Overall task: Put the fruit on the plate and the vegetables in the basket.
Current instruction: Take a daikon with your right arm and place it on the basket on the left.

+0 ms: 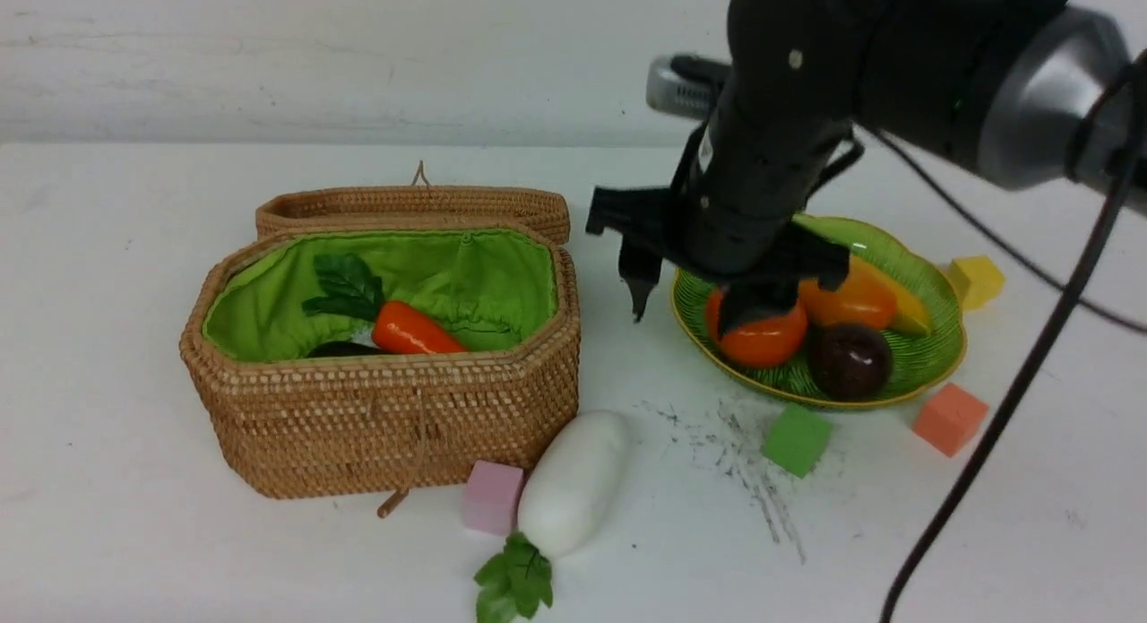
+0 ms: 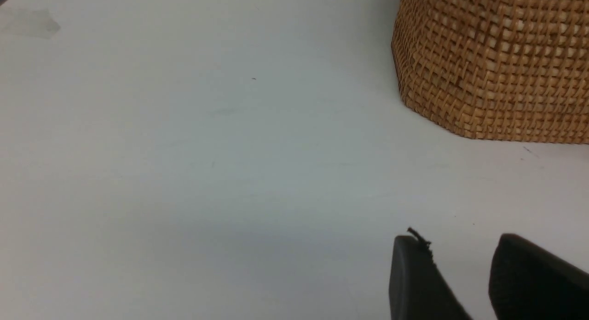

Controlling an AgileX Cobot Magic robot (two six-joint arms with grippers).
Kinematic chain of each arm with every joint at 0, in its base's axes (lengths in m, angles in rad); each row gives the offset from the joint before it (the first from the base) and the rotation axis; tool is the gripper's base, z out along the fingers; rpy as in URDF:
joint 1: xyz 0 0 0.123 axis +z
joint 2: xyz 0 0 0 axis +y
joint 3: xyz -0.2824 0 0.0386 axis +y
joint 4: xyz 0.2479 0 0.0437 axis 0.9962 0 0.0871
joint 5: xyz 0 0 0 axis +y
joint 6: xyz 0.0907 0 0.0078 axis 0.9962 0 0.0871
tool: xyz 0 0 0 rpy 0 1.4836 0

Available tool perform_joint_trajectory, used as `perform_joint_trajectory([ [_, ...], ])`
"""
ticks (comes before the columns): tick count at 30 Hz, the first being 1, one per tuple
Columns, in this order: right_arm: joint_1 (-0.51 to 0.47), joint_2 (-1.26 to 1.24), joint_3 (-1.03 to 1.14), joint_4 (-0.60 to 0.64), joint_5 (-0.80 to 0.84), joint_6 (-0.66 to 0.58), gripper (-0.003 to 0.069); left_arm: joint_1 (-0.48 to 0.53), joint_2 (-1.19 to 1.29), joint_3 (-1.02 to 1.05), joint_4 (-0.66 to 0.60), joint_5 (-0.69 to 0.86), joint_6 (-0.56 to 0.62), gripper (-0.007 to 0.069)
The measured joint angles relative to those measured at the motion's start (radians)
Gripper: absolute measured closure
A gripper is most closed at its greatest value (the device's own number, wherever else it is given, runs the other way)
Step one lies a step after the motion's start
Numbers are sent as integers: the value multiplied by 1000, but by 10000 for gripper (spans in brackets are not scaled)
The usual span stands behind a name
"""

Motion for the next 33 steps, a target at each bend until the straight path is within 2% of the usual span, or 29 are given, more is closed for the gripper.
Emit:
perform_joint_trajectory([
  [3,10,26,90,124,-97,37,151,0,0,0,0,0,0,386],
  [6,12,69,134,246,-173,-12,110,0,0,0,0,0,0,386],
  [9,12,105,143,293,-200,-42,69,0,0,0,0,0,0,386],
  [20,12,178,144,307,-243,-58,50,0,0,0,0,0,0,386],
  [24,12,195,144,308,-250,-60,74,0,0,0,0,0,0,386],
  [28,12,198,144,319,-250,-60,136,0,0,0,0,0,0,386],
  [33,12,192,144,318,-220,-60,137,0,0,0,0,0,0,386],
])
